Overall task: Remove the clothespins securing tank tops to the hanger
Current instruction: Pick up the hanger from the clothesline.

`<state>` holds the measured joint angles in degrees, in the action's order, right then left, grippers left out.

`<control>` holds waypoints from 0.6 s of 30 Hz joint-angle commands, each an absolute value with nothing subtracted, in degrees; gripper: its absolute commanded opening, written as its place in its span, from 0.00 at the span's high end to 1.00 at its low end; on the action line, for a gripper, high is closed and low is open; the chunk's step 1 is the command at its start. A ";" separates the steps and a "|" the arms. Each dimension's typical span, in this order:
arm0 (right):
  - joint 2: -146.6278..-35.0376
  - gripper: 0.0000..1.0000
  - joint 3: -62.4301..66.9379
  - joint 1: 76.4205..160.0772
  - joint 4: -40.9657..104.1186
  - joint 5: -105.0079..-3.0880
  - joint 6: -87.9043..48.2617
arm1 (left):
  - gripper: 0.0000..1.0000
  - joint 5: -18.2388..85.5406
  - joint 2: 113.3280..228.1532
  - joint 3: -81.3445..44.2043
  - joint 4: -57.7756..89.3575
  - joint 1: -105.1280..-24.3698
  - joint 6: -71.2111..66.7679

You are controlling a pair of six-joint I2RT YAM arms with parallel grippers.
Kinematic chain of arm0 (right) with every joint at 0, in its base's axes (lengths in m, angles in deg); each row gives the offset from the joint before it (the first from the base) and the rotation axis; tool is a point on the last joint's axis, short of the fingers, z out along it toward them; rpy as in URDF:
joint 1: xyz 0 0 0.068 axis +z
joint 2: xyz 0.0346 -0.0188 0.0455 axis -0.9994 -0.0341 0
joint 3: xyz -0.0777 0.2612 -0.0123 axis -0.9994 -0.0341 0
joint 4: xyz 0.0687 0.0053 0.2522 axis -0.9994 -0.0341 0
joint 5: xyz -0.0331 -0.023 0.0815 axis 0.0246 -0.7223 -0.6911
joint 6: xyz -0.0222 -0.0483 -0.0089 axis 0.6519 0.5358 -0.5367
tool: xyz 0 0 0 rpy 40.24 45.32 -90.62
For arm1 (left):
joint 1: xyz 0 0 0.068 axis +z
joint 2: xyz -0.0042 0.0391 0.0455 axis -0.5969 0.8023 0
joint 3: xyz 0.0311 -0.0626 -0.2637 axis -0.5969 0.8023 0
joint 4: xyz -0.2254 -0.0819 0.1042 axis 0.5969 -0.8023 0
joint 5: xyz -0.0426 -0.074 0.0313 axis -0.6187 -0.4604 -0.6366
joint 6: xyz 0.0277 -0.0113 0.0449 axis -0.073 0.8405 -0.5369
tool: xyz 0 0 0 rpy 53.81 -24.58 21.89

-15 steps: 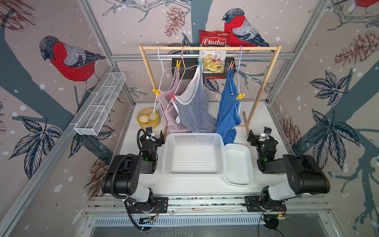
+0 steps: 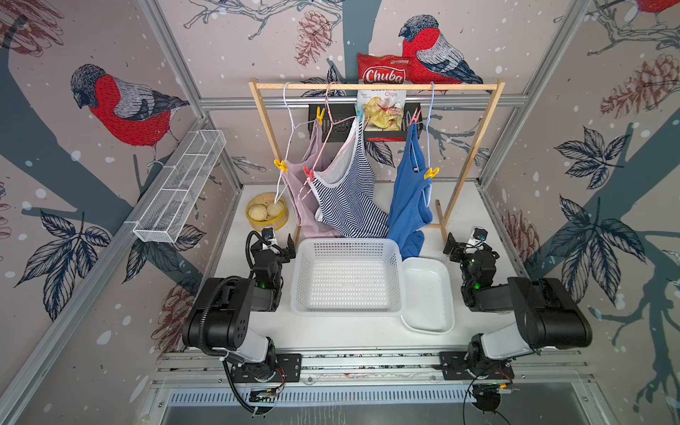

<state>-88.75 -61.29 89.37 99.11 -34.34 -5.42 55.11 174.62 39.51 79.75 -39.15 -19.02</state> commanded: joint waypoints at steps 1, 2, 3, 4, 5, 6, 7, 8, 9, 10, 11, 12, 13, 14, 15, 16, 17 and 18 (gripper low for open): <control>-88.81 0.01 -60.83 88.84 99.52 -34.93 -6.11 | 0.03 55.55 174.60 39.56 80.66 -39.05 -19.16; -88.78 0.01 -60.88 88.84 99.45 -35.01 -6.09 | 0.03 55.55 174.59 39.51 80.68 -39.06 -19.17; -88.75 0.01 -60.92 88.84 99.57 -35.01 -6.04 | 0.03 55.55 174.61 39.51 80.69 -39.07 -19.17; -88.72 0.01 -60.89 88.92 99.46 -34.89 -6.08 | 0.03 55.55 174.62 39.48 80.71 -39.08 -19.13; -88.84 0.01 -60.76 88.89 99.38 -34.89 -6.04 | 0.03 55.55 174.60 39.53 80.69 -39.09 -19.11; -89.05 0.01 -60.52 88.84 99.03 -34.97 -6.12 | 0.03 55.55 174.61 39.51 80.69 -39.11 -19.11; -88.94 0.01 -60.61 88.60 99.18 -35.45 -6.26 | 0.03 55.55 174.62 39.51 80.62 -39.09 -19.09; -88.81 0.01 -60.70 88.57 99.09 -35.50 -6.24 | 0.03 55.55 174.59 39.51 80.68 -39.07 -19.12; -88.88 0.01 -60.70 88.74 99.23 -35.14 -6.13 | 0.03 55.55 174.59 39.53 80.68 -39.10 -19.14; -88.86 0.01 -60.70 88.92 99.27 -34.89 -6.04 | 0.03 55.59 174.59 39.51 80.68 -39.04 -19.17; -88.82 0.01 -60.68 88.84 99.26 -34.86 -6.10 | 0.03 55.53 174.59 39.46 80.56 -39.08 -19.17; -88.82 0.01 -60.73 88.86 99.31 -34.84 -6.04 | 0.03 55.51 174.67 39.42 80.60 -39.10 -19.08; -88.65 0.01 -61.08 89.05 99.73 -34.46 -6.06 | 0.03 55.57 174.61 39.42 80.60 -39.11 -19.09; -88.26 0.01 -61.16 89.85 100.14 -31.61 -6.05 | 0.03 55.92 174.38 39.84 81.03 -39.09 -19.00; -87.34 0.01 -60.87 90.95 99.34 -28.44 -5.65 | 0.03 56.75 174.05 40.42 82.11 -39.08 -18.72; -85.58 0.01 -60.07 92.57 96.90 -24.80 -4.81 | 0.04 58.44 173.18 41.49 83.81 -39.10 -17.77; -82.78 0.01 -58.43 94.03 91.68 -22.78 -4.06 | 0.04 59.37 171.19 42.19 83.65 -39.08 -17.55; -80.31 0.01 -56.45 94.97 86.59 -22.52 -3.72 | 0.04 59.72 168.94 42.16 81.22 -39.06 -17.43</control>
<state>-84.27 -59.47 92.95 94.33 -29.12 -5.42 56.75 172.24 41.63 79.88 -39.15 -18.75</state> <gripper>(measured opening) 0.992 0.959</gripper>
